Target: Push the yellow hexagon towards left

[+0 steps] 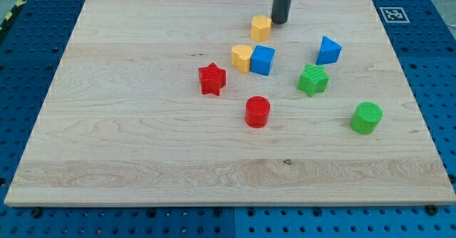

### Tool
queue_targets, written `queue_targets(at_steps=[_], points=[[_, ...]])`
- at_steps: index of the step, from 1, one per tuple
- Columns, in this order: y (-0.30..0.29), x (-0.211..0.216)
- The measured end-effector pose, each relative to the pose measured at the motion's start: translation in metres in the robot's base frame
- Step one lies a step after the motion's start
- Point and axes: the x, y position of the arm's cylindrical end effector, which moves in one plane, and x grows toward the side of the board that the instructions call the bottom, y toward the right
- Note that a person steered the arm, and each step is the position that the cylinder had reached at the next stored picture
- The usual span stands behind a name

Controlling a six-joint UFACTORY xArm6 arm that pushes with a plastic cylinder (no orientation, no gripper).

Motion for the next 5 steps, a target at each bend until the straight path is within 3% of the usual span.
queue_targets(at_steps=[2,5], points=[[-0.067,0.022],[-0.006,0.031]])
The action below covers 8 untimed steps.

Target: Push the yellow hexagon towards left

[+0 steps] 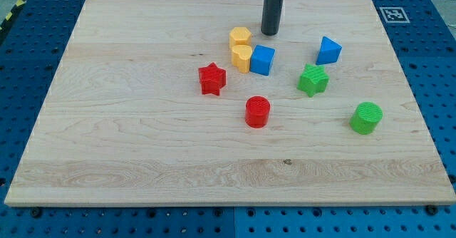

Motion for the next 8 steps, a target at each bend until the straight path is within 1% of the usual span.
queue_targets(at_steps=[1,3,6,7,8], points=[[-0.012,0.023],[-0.021,0.019],[-0.065,0.018],[-0.07,0.018],[-0.046,0.027]])
